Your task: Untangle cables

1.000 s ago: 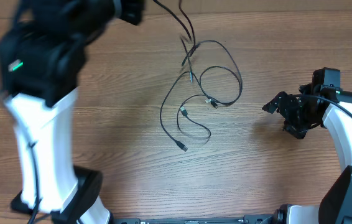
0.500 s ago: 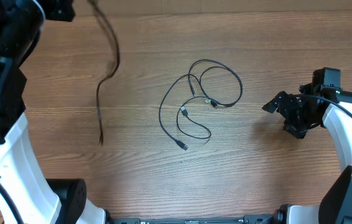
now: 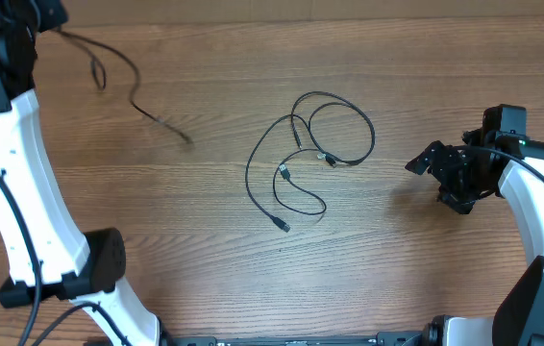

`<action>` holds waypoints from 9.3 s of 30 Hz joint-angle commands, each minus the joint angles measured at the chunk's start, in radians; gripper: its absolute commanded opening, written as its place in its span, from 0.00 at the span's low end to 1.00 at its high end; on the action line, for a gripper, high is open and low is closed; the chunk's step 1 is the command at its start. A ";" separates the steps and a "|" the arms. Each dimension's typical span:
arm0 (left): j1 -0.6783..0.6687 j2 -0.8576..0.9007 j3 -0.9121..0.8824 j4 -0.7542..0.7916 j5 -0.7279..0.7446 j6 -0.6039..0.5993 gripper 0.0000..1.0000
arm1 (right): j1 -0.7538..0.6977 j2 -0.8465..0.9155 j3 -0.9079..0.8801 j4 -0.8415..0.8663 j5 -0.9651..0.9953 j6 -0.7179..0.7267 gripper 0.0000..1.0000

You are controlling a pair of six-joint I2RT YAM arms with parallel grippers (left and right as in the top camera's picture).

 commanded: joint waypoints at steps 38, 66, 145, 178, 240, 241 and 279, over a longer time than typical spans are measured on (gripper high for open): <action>0.406 0.106 -0.027 -0.051 -0.138 -0.484 0.04 | -0.002 -0.005 0.019 0.008 0.000 -0.003 0.87; 0.143 0.209 -0.028 -0.038 0.262 -0.218 0.60 | -0.002 -0.005 0.019 0.008 0.000 -0.003 0.87; -0.780 0.280 -1.021 0.659 0.461 -0.707 0.63 | -0.002 -0.005 0.019 0.004 0.000 -0.006 0.87; -0.687 0.078 -0.556 0.422 0.658 0.048 0.04 | 0.005 -0.005 0.019 0.029 -0.126 -0.011 0.98; -0.537 0.135 -0.576 -0.030 0.464 0.250 0.45 | 0.393 -0.005 0.019 0.187 -0.014 -0.238 0.95; -0.548 0.169 -0.576 -0.043 0.463 0.264 0.45 | 0.393 -0.005 0.019 0.184 -0.009 -0.237 0.95; -0.704 0.471 -0.578 0.070 0.325 0.272 0.42 | 0.364 -0.005 0.019 0.131 0.156 -0.129 0.95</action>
